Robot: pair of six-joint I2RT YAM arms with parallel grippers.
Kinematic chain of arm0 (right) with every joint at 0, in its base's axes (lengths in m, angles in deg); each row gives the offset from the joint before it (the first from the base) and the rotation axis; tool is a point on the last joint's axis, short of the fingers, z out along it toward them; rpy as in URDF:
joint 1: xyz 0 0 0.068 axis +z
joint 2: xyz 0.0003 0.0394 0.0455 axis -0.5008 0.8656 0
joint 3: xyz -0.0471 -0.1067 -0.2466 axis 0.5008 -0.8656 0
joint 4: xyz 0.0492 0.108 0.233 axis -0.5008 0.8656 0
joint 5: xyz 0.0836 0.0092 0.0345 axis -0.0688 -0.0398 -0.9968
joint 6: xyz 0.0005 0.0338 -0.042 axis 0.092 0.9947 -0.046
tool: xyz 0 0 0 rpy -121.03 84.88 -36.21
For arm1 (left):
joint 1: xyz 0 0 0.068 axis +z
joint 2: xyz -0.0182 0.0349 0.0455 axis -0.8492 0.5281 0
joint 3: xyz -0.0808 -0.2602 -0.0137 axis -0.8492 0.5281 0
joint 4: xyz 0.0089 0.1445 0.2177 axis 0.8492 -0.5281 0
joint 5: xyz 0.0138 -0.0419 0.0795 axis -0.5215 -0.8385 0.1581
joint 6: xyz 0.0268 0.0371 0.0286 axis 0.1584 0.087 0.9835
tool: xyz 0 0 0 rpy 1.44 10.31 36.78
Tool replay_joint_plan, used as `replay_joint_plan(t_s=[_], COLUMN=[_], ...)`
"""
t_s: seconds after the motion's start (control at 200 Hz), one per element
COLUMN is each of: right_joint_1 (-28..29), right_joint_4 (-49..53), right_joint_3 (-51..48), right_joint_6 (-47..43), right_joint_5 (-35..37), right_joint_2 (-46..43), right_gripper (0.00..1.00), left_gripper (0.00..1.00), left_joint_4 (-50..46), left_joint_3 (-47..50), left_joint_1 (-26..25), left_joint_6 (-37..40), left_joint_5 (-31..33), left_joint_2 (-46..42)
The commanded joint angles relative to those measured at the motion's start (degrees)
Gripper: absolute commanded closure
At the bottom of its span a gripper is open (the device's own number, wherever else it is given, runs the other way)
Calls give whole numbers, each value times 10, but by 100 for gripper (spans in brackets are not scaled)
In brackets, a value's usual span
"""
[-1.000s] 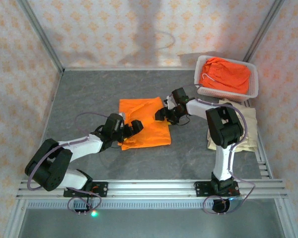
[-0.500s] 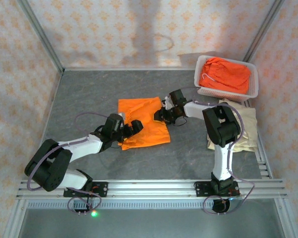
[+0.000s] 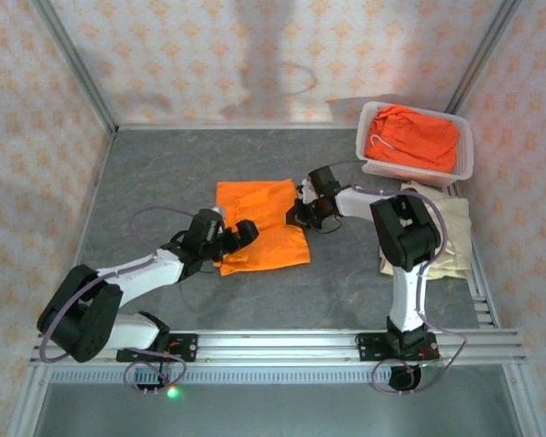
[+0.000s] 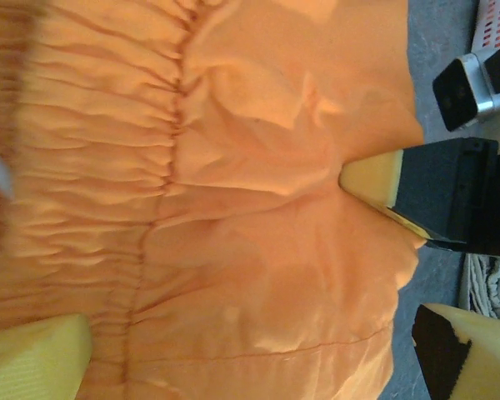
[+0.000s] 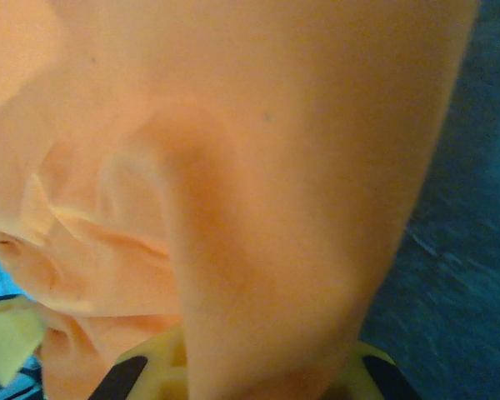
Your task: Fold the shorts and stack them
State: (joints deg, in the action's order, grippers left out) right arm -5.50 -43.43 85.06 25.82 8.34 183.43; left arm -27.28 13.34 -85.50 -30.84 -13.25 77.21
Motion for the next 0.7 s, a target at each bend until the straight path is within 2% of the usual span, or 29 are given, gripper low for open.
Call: replay_joint_plan(t_s=[0.0,0.19,0.38,0.555,0.696], right_joint_1=[2,-5,-18,-35,-61], right_joint_4=[136,313,455,533,557], right_joint_3=[42,100,147,172,178], right_joint_6=[-73,-137,-177,-196,-203], right_joint_5=[97,260,433,607,681], right_joint_2=[-63,-108,-129,-141,-143], right_gripper=[100,100,100,100,100], left_gripper=[0,0,0,0,0], left_joint_4=[-66,-92,-94,-77,-67], left_joint_3=[-19,-30,-32,-30,-27], left_joint_1=[2,2,2,3,3], left_joint_6=[31,51,56,54,51], left_joint_5=[43,62,60,51,46], left_joint_2=[-38,-86,-90,-74,-67])
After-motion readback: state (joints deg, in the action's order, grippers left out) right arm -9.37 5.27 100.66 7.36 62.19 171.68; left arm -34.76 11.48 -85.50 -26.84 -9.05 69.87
